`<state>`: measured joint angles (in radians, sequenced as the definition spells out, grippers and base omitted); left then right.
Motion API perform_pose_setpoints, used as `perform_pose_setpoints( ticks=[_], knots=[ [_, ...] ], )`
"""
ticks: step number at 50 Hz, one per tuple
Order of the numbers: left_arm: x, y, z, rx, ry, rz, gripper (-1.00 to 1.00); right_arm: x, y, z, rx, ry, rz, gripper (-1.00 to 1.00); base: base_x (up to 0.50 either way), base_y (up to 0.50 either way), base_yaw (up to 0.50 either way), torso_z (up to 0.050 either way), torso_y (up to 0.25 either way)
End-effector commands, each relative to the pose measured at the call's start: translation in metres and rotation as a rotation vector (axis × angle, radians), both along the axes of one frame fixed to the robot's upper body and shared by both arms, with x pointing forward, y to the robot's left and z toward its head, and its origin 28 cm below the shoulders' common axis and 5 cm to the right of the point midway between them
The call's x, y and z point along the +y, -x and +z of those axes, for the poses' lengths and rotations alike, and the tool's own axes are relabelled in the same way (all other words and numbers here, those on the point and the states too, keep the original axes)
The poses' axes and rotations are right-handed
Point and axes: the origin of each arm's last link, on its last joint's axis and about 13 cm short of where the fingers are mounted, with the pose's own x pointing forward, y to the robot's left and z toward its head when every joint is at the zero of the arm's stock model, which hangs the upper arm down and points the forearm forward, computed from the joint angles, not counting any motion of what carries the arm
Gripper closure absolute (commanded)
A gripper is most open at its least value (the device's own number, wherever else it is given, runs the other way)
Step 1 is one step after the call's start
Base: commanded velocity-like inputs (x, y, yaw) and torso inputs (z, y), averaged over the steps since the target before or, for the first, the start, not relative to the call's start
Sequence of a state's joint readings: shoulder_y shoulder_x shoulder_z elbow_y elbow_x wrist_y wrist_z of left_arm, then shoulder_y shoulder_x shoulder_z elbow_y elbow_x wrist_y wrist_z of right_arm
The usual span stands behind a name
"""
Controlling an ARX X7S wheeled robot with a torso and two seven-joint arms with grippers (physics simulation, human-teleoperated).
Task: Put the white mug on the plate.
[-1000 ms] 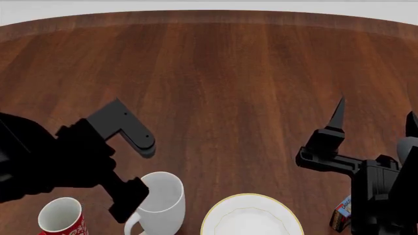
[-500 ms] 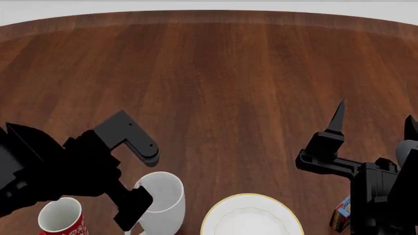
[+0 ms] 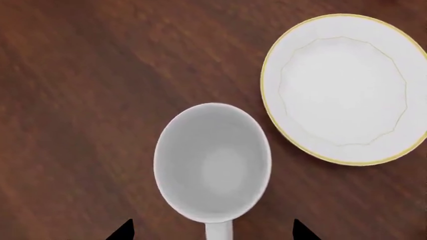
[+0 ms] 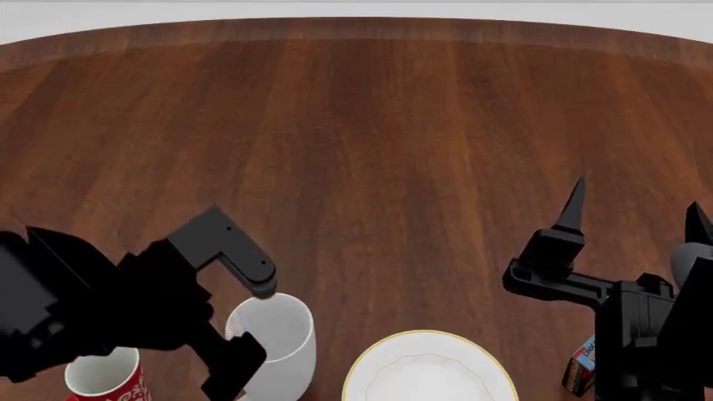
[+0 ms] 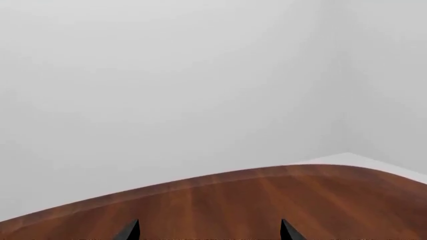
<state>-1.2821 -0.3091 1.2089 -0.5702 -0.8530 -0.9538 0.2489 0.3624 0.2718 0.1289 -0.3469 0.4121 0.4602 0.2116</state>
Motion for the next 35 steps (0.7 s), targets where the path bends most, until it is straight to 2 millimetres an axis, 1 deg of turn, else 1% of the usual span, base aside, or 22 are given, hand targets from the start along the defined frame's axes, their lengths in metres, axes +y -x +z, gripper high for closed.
perform_pose_setpoints(
  ticks=[1, 4, 13, 35],
  knots=[
    [-0.001, -0.001, -0.007, 0.018, 0.006, -0.001, -1.0, -0.001, 0.0, -0.002, 0.004, -0.005, 0.0, -1.0, 0.0, 0.0, 0.0, 0.0, 0.0],
    [-0.002, -0.001, -0.007, 0.021, 0.007, -0.002, -1.0, -0.001, 0.0, -0.003, 0.005, -0.005, -0.001, -1.0, 0.0, 0.0, 0.0, 0.0, 0.0],
    [-0.001, -0.001, -0.017, 0.041, 0.012, 0.0, -1.0, 0.0, -0.001, -0.004, 0.008, -0.007, 0.001, -1.0, 0.0, 0.0, 0.0, 0.0, 0.0],
    [0.0, 0.001, -0.026, 0.065, 0.012, 0.014, -1.0, 0.001, -0.002, -0.005, 0.012, -0.009, 0.01, -1.0, 0.0, 0.0, 0.0, 0.0, 0.0]
  ],
)
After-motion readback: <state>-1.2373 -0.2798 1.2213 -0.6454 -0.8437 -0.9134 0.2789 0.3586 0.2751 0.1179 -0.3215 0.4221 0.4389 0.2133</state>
